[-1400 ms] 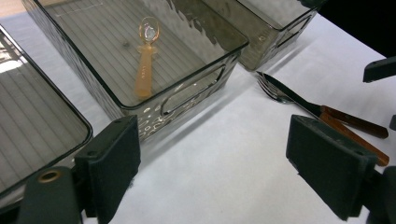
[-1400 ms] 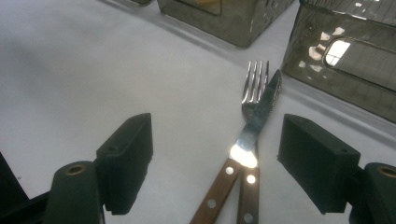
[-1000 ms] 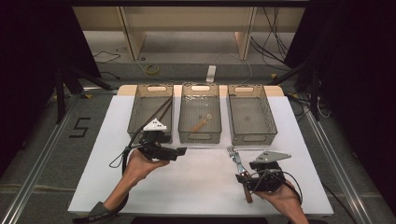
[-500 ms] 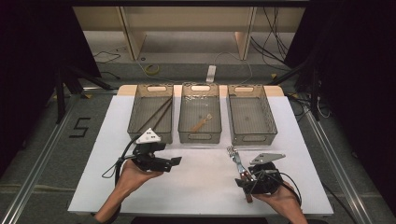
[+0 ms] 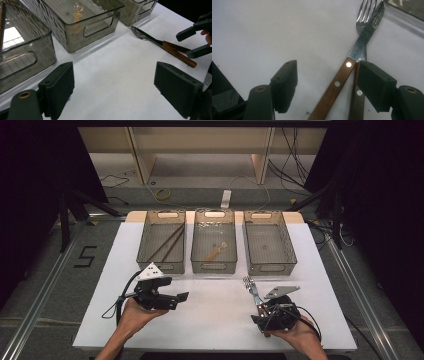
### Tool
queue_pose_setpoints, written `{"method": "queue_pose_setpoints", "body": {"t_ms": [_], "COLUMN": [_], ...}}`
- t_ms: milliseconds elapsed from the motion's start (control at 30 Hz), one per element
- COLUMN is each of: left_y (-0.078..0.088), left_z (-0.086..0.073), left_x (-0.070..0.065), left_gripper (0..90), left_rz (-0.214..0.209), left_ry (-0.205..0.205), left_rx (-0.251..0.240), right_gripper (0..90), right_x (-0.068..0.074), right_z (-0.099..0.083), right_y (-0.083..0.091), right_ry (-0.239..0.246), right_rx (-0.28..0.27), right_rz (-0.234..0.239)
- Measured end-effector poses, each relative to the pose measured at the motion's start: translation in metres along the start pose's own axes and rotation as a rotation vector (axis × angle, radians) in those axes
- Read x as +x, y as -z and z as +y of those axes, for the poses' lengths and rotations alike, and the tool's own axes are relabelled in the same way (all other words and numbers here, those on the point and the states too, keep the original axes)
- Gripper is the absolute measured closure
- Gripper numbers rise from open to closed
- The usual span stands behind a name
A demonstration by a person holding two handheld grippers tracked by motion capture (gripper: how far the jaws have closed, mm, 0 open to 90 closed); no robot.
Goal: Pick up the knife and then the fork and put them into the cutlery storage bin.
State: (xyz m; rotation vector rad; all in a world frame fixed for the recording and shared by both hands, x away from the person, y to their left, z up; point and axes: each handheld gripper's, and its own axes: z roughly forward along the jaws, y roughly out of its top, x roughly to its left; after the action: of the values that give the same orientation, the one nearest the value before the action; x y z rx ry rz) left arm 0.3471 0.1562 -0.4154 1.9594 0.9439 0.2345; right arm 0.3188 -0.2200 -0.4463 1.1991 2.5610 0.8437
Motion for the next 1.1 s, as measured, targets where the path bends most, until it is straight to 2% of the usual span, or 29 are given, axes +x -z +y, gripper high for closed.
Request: {"method": "queue_pose_setpoints", "body": {"t_ms": [300, 500, 633, 767, 833, 1033, 1100], "left_y": [0.002, 0.003, 0.003, 0.003, 0.002, 0.001, 0.002], "left_z": [-0.003, -0.005, -0.005, -0.005, -0.006, -0.006, -0.006], "left_x": [0.000, -0.002, -0.002, -0.002, -0.003, -0.003, -0.003], "left_gripper": [15.7, 15.7, 15.7, 15.7, 15.7, 15.8, 15.8], "left_rz": [0.010, 0.014, 0.018, 0.019, 0.019, 0.020, 0.021], "left_ry": [0.004, -0.009, -0.008, -0.010, -0.013, -0.017, -0.016], "left_rx": [0.000, 0.008, 0.008, 0.009, 0.013, 0.016, 0.016], "right_gripper": [37.6, 41.3, 45.3, 56.5, 64.0, 81.5, 85.2], "right_x": [0.000, 0.002, 0.004, 0.006, 0.008, 0.010, 0.010], "right_z": [0.000, 0.000, -0.001, -0.001, -0.001, -0.003, -0.004], "right_y": [-0.003, -0.003, -0.004, -0.003, -0.004, -0.013, -0.017], "right_ry": [-0.008, -0.012, 0.003, 0.021, 0.036, 0.073, 0.079], "right_rx": [0.061, 0.081, 0.092, 0.078, 0.081, 0.130, 0.152], "right_rz": [-0.001, -0.011, -0.012, -0.003, 0.016, 0.072, 0.072]}}
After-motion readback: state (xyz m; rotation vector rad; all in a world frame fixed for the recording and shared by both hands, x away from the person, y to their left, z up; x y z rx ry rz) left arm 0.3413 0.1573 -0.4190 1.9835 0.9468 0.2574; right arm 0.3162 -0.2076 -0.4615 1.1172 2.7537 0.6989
